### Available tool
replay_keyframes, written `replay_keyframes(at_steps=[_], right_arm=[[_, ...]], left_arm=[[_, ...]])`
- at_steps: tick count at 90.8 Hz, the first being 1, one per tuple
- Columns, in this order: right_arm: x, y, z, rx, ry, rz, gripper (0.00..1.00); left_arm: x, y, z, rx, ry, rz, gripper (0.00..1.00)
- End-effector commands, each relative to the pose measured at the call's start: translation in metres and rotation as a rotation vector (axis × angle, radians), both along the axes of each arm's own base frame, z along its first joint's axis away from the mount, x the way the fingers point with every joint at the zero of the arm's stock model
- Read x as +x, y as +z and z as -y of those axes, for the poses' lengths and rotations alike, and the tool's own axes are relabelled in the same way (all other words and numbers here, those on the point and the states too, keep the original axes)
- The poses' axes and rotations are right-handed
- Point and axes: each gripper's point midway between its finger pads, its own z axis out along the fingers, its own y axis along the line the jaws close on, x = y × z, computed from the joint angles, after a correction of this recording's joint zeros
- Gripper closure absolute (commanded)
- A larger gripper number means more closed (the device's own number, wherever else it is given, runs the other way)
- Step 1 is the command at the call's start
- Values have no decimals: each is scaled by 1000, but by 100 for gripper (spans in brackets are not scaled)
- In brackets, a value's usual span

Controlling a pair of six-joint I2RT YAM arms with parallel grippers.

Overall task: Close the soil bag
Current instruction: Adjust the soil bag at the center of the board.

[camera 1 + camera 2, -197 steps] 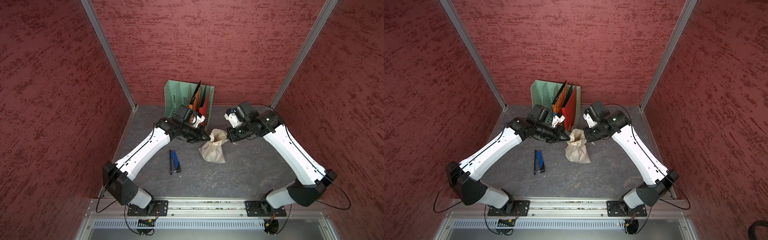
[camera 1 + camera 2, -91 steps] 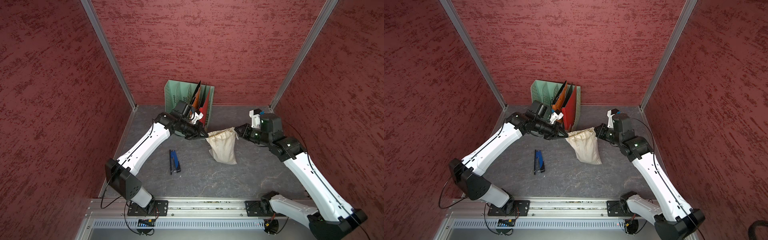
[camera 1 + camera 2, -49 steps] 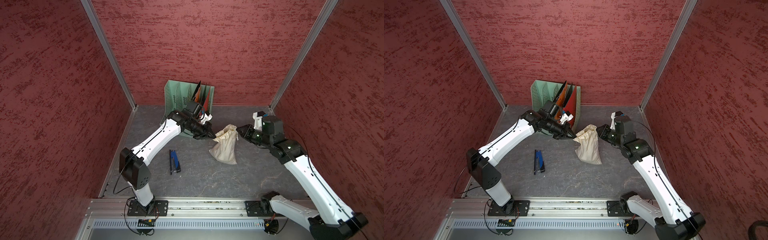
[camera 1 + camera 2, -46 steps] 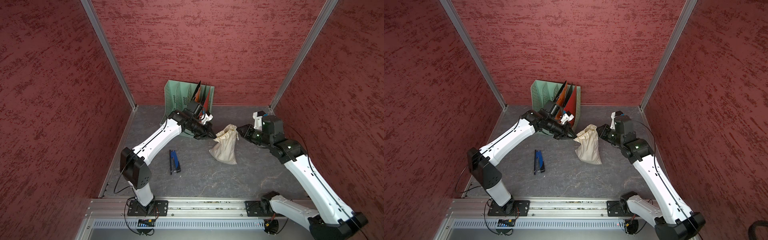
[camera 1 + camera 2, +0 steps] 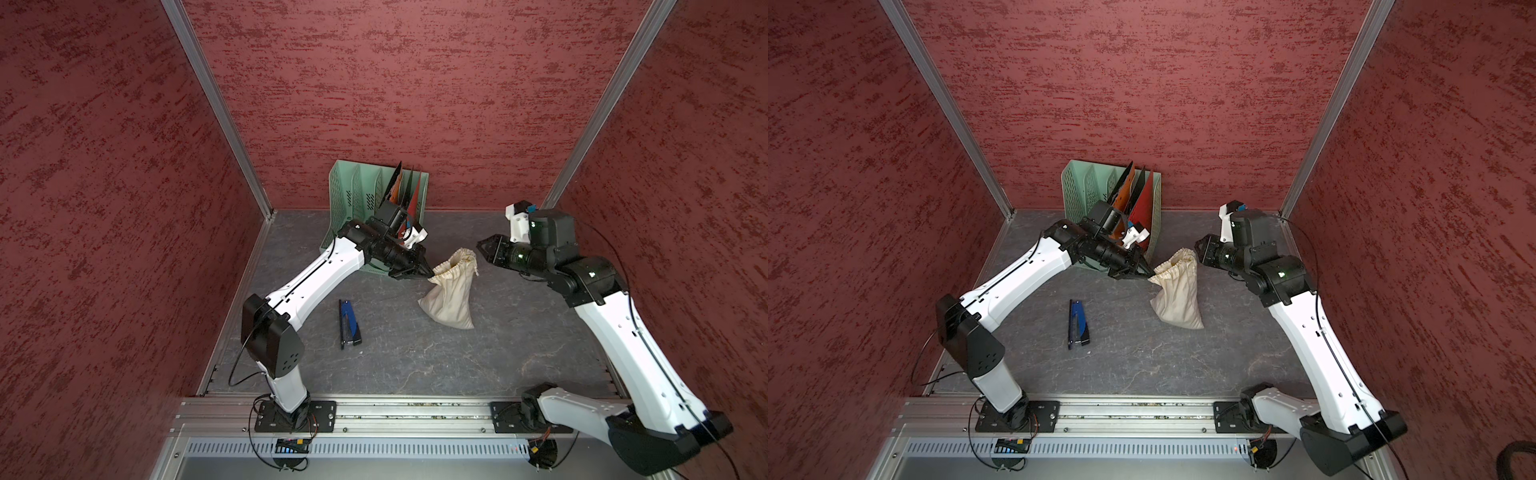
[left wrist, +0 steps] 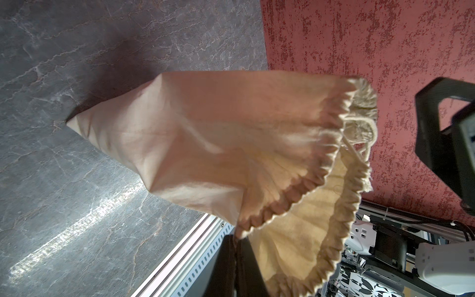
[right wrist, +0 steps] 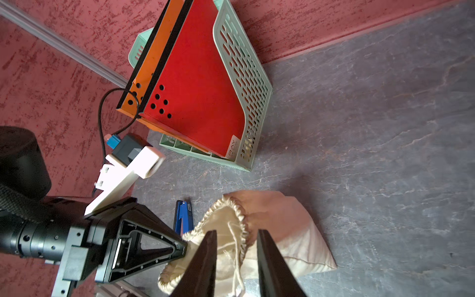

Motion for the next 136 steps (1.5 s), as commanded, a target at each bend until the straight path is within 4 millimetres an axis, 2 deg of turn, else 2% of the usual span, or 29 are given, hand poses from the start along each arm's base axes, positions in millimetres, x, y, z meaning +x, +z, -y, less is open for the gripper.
replay_keyframes(at_steps=[1,10,34,94,136], right_arm=[[-18,4,-15,-99,230,27,68],[-24,-7,-27,-136,367,-23,69],[-23,-14,-40,-133,464,-115,71],[-1,-23,-36,-192,421,-121,72],[3,-16,-29,-224,391,-81,71]], left_arm=[[1,13,0,-21,-5,40,99],[2,13,-1,-19,-3,39,99],[-1,11,-3,-15,-7,32,99],[-3,4,-6,-10,-8,10,100],[-7,1,-11,-4,-2,4,100]])
